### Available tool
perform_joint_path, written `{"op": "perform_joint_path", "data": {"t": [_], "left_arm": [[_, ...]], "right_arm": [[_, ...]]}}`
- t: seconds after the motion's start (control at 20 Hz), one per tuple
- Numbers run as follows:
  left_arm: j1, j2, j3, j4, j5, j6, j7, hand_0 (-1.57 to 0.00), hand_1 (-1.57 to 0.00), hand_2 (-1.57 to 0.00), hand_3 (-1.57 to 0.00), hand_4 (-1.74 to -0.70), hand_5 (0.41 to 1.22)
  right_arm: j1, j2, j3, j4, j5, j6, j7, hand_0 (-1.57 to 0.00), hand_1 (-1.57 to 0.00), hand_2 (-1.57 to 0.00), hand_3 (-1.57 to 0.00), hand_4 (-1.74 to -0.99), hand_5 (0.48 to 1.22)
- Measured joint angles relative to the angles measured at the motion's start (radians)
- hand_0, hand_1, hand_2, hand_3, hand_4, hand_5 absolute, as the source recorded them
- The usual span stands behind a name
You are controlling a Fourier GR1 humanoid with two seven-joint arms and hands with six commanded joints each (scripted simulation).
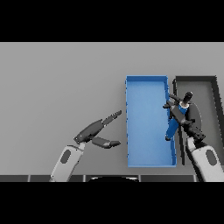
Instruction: Pick up the blue pipe and place it into the blue bin.
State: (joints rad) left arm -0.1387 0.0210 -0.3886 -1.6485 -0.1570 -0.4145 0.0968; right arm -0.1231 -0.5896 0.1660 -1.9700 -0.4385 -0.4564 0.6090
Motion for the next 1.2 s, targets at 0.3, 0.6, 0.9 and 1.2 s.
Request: {"op": "perform_joint_path", "data": {"t": [0.3, 0.6, 0.9, 1.2], "left_arm": [[-0.005, 0.007, 0.004, -0.003, 0.003, -0.006, 0.021, 0.0, 0.0, 0.0, 0.0, -0.88, 0.421], [0.004, 0.0, -0.008, -0.005, -0.009, 0.0, 0.02, 0.0, 0.0, 0.0, 0.0, -0.88, 0.43], [0.013, 0.0, -0.013, -0.021, -0.007, -0.001, 0.022, 0.0, 0.0, 0.0, 0.0, -0.89, 0.426], [0.014, 0.01, -0.005, -0.011, -0.012, 0.0, 0.021, 0.0, 0.0, 0.0, 0.0, -0.89, 0.429]], "right_arm": [[-0.016, -0.179, 0.26, 0.096, -0.107, -0.257, 0.002, -1.46, -1.34, -1.34, -0.79, -1.678, 1.221], [-0.084, -0.314, 0.416, 0.157, -0.239, -0.257, 0.002, -0.38, -0.35, -0.35, -0.21, -1.219, 1.137], [-0.279, -0.468, 0.689, 0.215, -0.359, -0.204, 0.001, -0.1, -0.09, -0.09, -0.05, -1.071, 0.868], [-0.411, -0.49, 0.855, 0.238, -0.387, -0.223, -0.005, -0.03, -0.02, -0.02, -0.01, -1.036, 0.713]]}}
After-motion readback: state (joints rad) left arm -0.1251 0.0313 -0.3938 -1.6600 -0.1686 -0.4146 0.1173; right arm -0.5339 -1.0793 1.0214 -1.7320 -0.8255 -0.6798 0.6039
